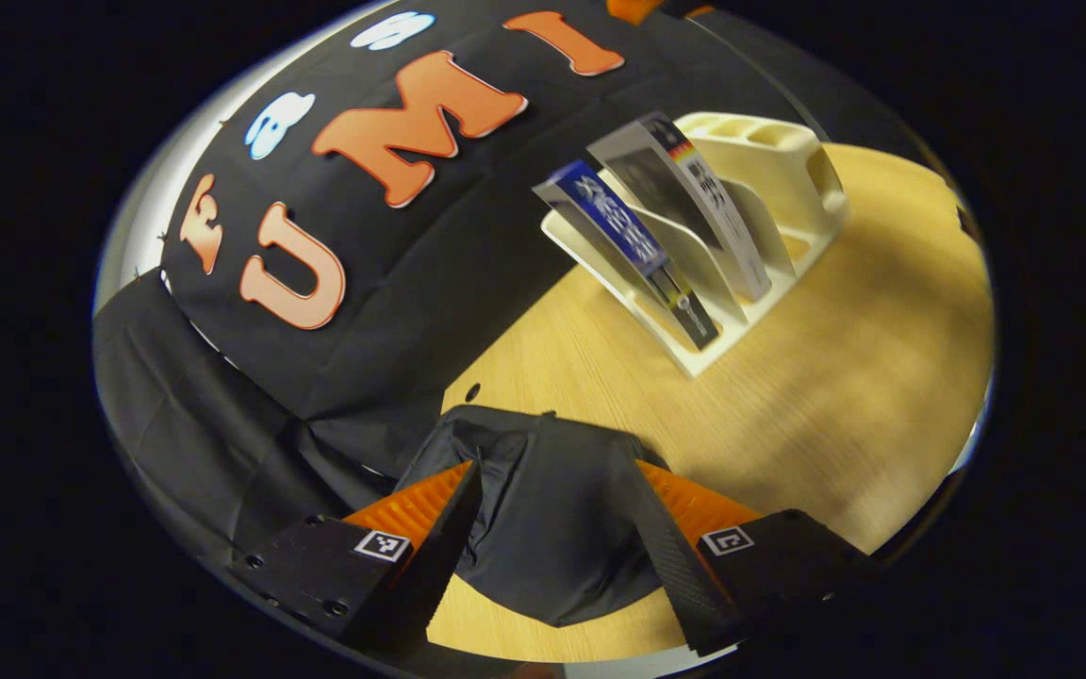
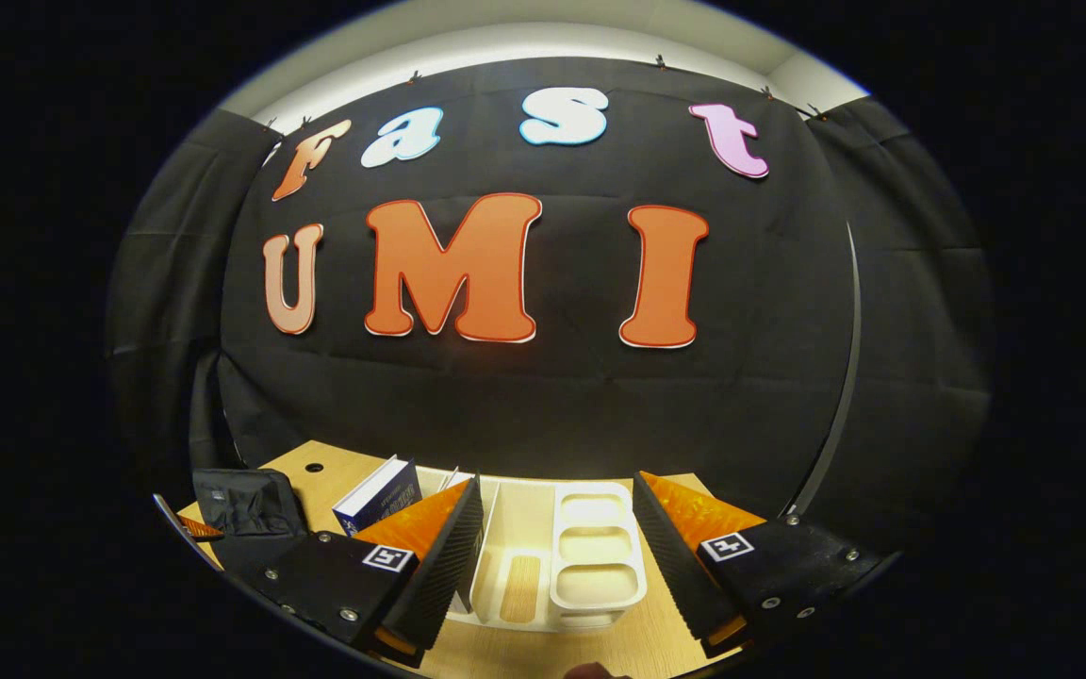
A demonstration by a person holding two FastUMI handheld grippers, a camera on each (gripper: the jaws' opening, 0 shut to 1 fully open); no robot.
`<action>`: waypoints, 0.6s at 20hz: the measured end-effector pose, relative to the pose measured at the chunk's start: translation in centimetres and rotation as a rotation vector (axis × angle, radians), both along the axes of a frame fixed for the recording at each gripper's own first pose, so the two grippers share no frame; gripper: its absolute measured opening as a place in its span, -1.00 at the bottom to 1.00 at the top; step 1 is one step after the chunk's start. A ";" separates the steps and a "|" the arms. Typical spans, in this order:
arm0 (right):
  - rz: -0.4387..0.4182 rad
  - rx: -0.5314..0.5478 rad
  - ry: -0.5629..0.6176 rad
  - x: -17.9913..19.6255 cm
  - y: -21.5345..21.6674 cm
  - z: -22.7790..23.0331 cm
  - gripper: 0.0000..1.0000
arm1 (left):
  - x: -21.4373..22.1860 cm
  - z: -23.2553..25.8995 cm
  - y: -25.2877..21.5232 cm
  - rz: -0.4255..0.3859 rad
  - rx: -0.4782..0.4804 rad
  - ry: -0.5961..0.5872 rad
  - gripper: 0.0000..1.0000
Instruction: Open the schoolbag, grab two books from the bookshelf and put them into the schoolbag.
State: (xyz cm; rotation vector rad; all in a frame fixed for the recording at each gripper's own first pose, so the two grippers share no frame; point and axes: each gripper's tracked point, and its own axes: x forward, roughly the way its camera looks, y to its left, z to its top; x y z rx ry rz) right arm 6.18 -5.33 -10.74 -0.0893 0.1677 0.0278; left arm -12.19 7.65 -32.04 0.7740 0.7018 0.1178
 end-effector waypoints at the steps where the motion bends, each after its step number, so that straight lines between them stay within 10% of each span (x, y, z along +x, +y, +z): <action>1: 0.001 -0.009 0.004 0.1 -0.2 -0.3 0.89 | -0.9 -1.2 0.1 0.000 0.024 0.026 0.93; 12: 0.023 -0.006 0.020 1.5 -0.4 -1.3 0.90 | -3.6 -5.5 3.6 0.098 0.173 0.125 0.92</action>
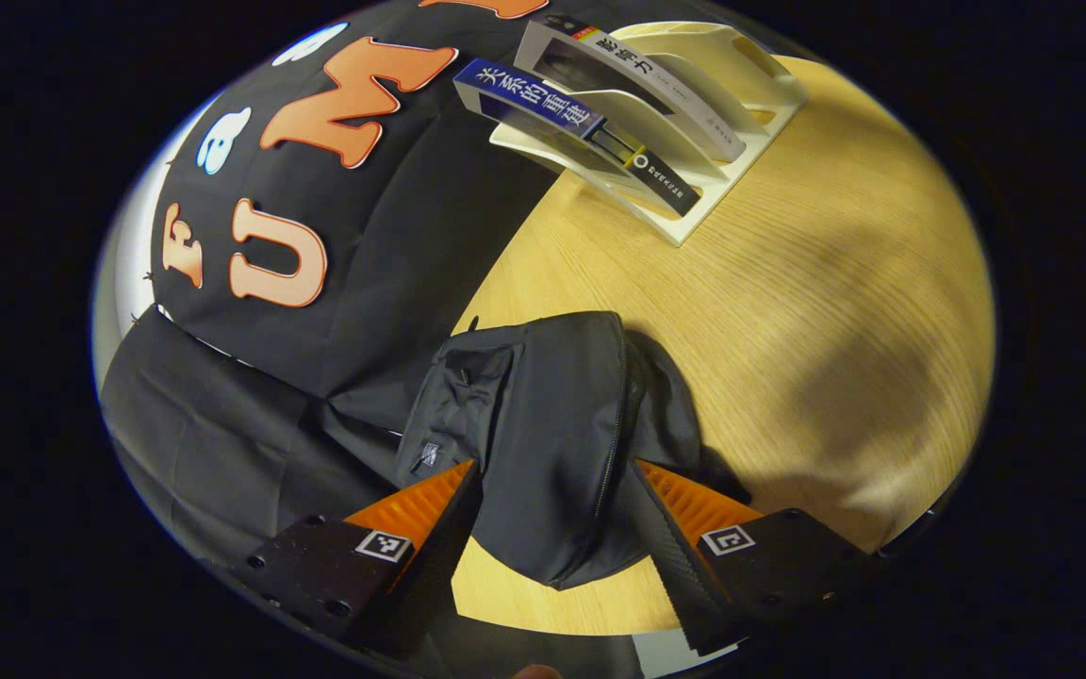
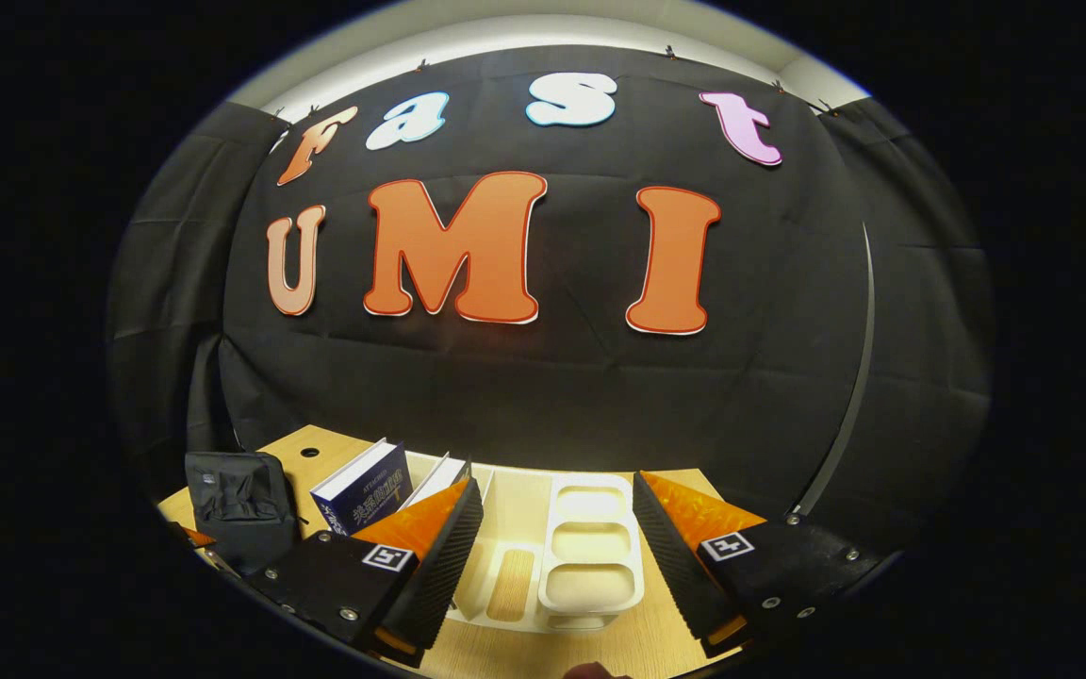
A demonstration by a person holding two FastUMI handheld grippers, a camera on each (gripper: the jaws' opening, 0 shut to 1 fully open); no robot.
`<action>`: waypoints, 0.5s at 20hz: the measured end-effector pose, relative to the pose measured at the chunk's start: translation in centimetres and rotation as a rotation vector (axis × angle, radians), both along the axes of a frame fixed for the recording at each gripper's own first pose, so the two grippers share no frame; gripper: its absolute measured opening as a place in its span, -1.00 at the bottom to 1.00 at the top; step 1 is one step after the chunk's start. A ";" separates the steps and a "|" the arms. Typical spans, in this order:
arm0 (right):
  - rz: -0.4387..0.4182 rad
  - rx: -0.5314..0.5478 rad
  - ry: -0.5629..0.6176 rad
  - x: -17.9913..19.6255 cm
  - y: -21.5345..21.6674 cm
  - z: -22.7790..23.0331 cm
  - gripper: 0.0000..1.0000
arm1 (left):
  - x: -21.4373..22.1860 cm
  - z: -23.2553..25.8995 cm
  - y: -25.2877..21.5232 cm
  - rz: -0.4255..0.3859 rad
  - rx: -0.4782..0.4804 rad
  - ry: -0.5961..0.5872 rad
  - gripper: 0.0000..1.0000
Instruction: Open the schoolbag, grab two books from the bookshelf and put them into the schoolbag.
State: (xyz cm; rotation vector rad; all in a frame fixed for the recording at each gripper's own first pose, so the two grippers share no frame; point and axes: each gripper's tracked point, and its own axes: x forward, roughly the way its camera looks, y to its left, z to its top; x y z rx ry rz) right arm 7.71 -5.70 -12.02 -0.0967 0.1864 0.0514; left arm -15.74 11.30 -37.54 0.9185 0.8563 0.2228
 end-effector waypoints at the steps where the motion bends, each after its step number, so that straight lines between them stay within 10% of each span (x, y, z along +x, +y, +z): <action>1: -0.001 0.001 0.003 -0.1 -0.1 -0.2 0.89 | -0.1 0.0 0.1 0.002 0.012 -0.002 0.92; 10: 0.023 0.001 -0.011 -0.7 -0.3 0.3 0.89 | 1.4 -0.1 1.4 0.015 0.080 -0.028 0.88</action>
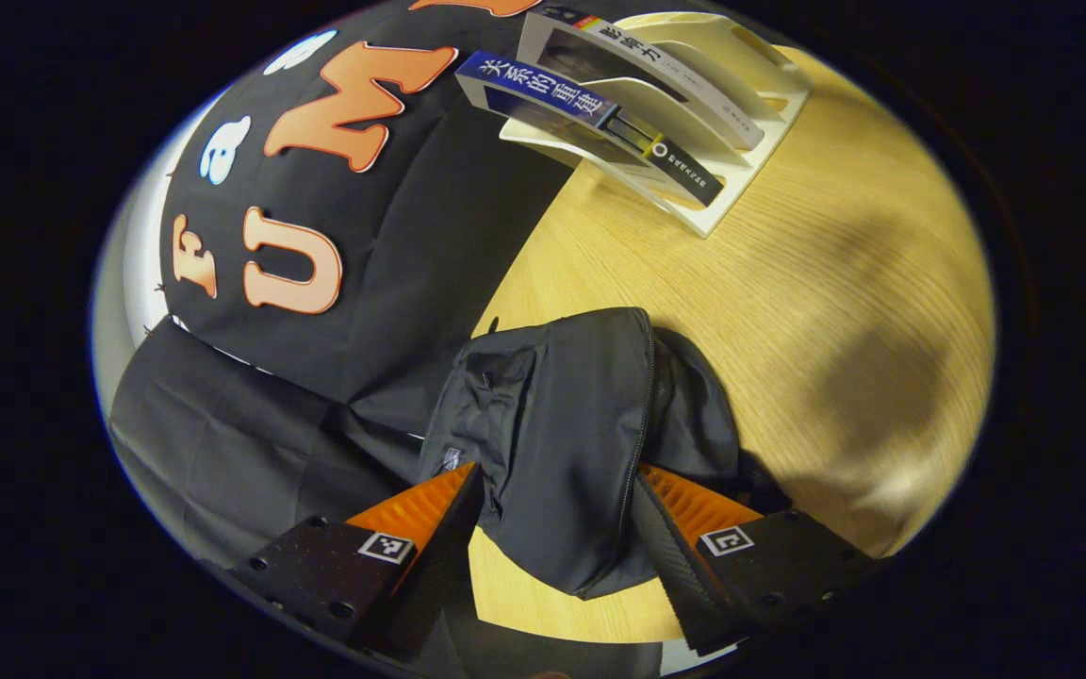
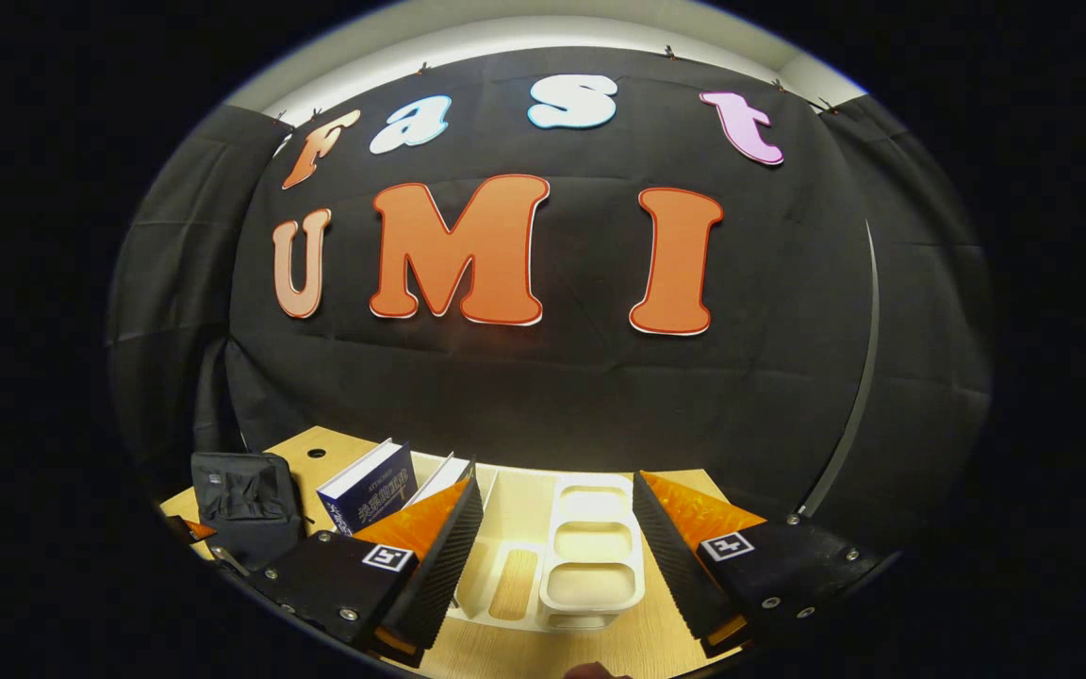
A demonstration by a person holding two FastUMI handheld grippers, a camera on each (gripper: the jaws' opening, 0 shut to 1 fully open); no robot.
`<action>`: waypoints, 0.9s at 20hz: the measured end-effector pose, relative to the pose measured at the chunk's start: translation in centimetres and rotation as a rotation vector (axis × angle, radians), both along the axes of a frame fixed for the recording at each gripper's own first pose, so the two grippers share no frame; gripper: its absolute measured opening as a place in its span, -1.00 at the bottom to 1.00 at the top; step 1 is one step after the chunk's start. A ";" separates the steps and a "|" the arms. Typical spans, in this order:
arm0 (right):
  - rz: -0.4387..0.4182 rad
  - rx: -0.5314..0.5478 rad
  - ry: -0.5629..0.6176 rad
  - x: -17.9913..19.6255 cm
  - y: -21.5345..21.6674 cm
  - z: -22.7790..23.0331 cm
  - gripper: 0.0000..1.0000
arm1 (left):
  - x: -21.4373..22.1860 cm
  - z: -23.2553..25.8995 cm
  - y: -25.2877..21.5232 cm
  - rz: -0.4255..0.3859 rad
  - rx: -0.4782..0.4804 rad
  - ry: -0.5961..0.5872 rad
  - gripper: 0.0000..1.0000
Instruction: Open the schoolbag, grab two books from the bookshelf and put them into the schoolbag.
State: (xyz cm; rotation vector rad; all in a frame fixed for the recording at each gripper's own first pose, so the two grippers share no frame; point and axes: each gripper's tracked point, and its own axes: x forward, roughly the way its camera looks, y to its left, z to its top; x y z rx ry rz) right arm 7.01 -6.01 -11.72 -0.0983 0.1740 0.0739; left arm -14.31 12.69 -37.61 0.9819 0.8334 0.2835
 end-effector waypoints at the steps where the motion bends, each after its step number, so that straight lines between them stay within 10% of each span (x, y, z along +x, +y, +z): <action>1: 0.004 -0.004 -0.003 -0.1 -0.1 0.0 0.90 | 0.3 -0.3 0.3 0.006 0.018 0.002 0.89; 8: -0.006 -0.002 -0.024 -2.0 -2.1 0.7 0.89 | 3.0 -1.3 0.8 -0.018 0.085 0.015 0.89; 13: -0.054 0.008 -0.033 -3.3 -4.8 0.9 0.89 | 3.9 -0.7 1.2 -0.028 0.022 0.048 0.38; 18: -0.111 0.023 0.017 -4.6 -7.0 -1.5 0.89 | 4.4 1.6 1.8 0.027 -0.231 0.055 -0.72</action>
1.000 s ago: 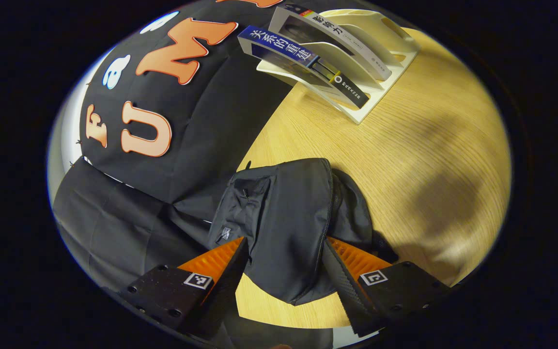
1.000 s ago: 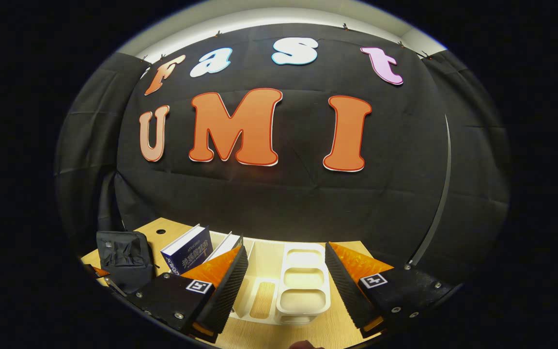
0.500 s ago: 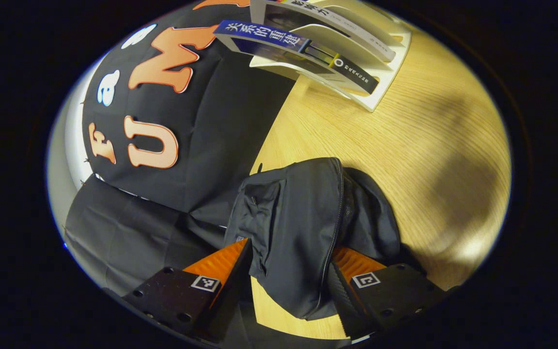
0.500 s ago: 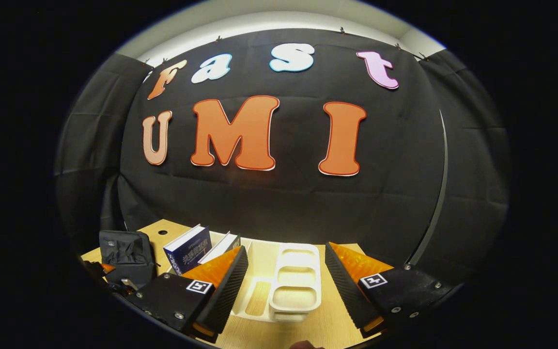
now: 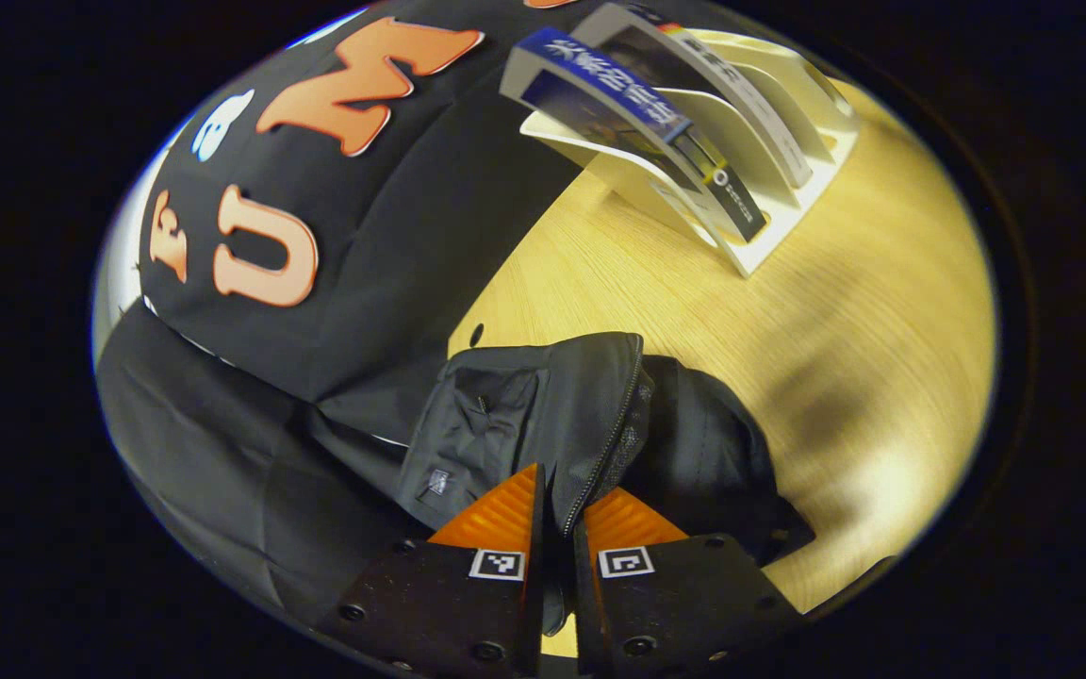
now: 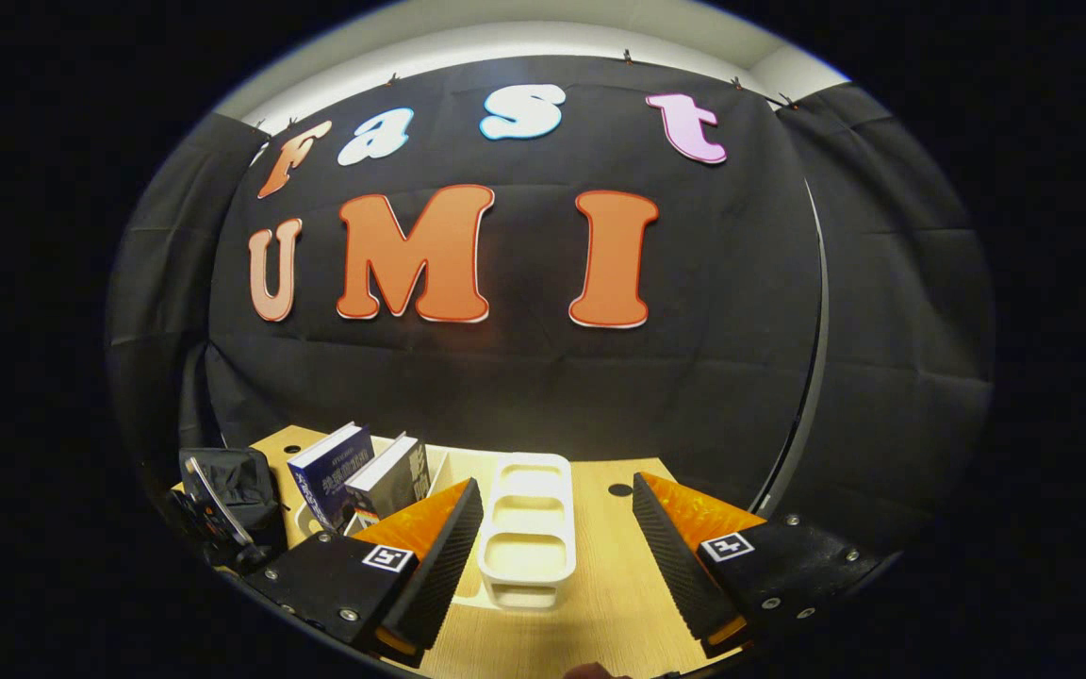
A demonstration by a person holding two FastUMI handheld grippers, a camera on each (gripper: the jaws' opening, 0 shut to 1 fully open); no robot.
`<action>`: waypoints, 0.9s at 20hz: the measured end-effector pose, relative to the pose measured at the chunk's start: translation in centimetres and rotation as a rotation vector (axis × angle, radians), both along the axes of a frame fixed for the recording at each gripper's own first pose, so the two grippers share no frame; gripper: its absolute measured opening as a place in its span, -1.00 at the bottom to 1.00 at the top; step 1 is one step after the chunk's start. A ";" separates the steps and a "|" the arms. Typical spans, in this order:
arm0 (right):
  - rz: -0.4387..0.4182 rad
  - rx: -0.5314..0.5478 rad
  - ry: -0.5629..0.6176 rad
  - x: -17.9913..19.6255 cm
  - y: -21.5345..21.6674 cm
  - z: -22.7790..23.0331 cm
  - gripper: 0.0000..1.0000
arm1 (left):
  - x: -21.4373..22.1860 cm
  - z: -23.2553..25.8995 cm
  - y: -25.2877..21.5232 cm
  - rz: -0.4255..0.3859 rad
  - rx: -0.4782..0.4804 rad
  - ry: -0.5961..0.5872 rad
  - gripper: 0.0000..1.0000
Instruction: Open the schoolbag, grab two books from the bookshelf and put them into the schoolbag.
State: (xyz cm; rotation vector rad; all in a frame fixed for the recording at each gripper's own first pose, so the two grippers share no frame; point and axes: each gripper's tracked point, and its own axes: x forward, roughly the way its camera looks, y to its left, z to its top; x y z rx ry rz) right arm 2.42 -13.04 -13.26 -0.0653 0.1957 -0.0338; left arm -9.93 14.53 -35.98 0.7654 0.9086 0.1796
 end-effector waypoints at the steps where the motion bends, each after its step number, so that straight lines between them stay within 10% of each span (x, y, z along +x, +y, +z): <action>1: -0.002 0.004 0.011 -0.2 -0.1 -0.4 0.89 | 0.3 0.3 0.2 0.005 -0.040 0.017 -0.82; 18: -0.135 -0.064 0.103 -2.7 7.9 -1.7 0.90 | 3.0 6.2 4.3 -0.130 -0.459 0.301 -0.88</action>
